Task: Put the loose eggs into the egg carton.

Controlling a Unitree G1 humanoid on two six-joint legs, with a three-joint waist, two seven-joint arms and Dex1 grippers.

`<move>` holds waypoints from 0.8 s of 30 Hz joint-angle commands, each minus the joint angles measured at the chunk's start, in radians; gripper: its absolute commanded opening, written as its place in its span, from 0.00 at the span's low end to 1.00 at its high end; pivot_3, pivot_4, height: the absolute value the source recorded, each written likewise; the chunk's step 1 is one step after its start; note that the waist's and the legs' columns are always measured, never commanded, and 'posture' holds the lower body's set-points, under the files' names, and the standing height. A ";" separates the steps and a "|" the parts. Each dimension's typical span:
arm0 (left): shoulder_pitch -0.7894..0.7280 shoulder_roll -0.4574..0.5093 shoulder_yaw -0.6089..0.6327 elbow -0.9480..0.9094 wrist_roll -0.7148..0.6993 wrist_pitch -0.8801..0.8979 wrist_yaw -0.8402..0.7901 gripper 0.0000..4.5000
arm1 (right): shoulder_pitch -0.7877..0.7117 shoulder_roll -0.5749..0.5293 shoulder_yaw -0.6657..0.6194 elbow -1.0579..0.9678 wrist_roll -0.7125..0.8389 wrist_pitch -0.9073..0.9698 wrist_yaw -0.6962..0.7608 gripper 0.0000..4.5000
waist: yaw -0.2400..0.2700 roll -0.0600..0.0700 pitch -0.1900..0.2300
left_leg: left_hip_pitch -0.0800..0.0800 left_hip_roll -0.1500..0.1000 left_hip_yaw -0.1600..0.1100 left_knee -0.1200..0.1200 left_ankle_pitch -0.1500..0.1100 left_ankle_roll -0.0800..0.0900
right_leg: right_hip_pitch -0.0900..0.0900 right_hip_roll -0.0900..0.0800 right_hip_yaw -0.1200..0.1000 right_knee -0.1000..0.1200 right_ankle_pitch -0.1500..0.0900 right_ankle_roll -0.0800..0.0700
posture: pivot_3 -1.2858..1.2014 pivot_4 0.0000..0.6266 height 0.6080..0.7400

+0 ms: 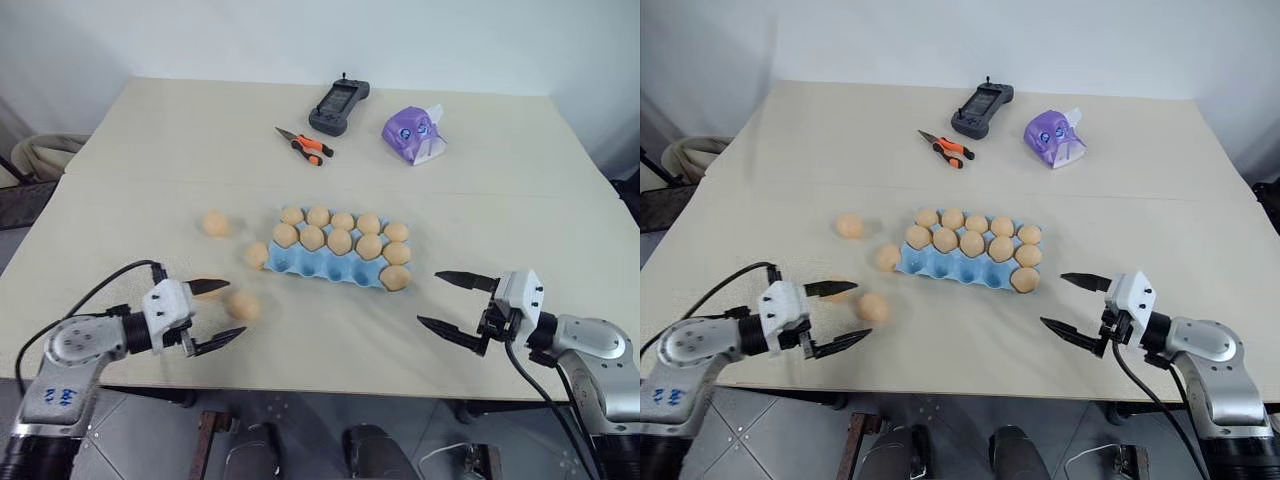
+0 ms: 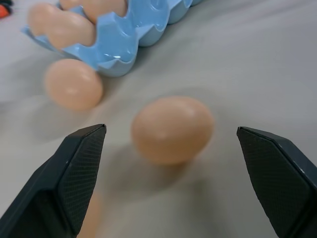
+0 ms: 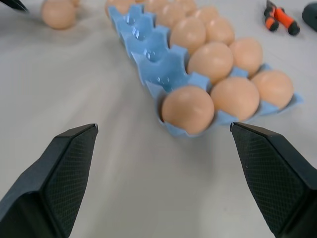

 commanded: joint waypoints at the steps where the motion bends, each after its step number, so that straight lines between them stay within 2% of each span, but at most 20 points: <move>1: -0.044 -0.018 -0.053 0.057 0.045 -0.025 0.010 1.00 | 0.034 -0.020 -0.025 -0.083 0.039 0.021 0.005 1.00 | 0.000 0.000 0.000 | 0.000 0.000 0.000 0.000 0.000 0.000 | 0.000 0.000 0.000 0.000 0.000 0.000 | 0.52 0.24 1.00; 7: -0.098 -0.039 -0.088 0.122 0.061 -0.019 0.016 1.00 | 0.084 -0.019 -0.025 -0.186 0.082 0.036 0.020 1.00 | -0.002 0.000 0.000 | 0.000 0.001 0.000 0.001 0.000 0.000 | 0.000 0.000 0.000 0.002 0.000 0.000 | 0.52 0.24 1.00; 10: -0.101 -0.035 -0.093 0.132 0.061 -0.011 0.012 0.87 | 0.102 -0.009 -0.024 -0.204 0.090 0.016 0.030 1.00 | -0.002 0.000 0.000 | 0.001 0.001 -0.001 0.002 0.000 0.000 | 0.000 0.000 0.000 0.003 0.000 0.000 | 0.52 0.24 1.00; 13: -0.100 -0.035 -0.094 0.131 0.048 -0.005 0.003 0.65 | 0.107 -0.009 -0.029 -0.188 0.081 0.010 0.025 1.00 | -0.001 0.000 0.000 | 0.001 0.000 -0.001 0.002 0.001 0.001 | 0.000 0.000 0.000 0.004 0.000 0.001 | 0.52 0.24 1.00; 15: -0.100 -0.038 -0.091 0.129 0.044 -0.002 0.006 0.54 | 0.106 -0.009 -0.034 -0.178 0.078 0.004 0.022 1.00 | -0.001 0.000 0.000 | 0.001 0.000 -0.001 0.002 0.001 0.002 | 0.000 -0.001 0.000 0.006 0.000 0.001 | 0.52 0.24 1.00; 19: -0.132 -0.063 -0.073 0.093 -0.007 0.029 0.017 0.51 | 0.118 -0.014 -0.050 -0.154 0.070 -0.006 0.013 1.00 | 0.000 0.000 0.000 | 0.002 0.000 -0.001 0.002 0.002 0.002 | 0.000 -0.001 0.000 0.007 0.000 0.001 | 0.52 0.24 1.00; 24: -0.294 -0.145 -0.108 0.045 -0.108 0.205 0.018 0.51 | 0.164 -0.014 -0.091 -0.131 0.052 -0.013 -0.012 1.00 | 0.024 0.000 0.000 | 0.002 -0.002 -0.002 0.003 0.003 0.002 | 0.000 0.000 -0.001 0.008 0.001 0.001 | 0.52 0.24 1.00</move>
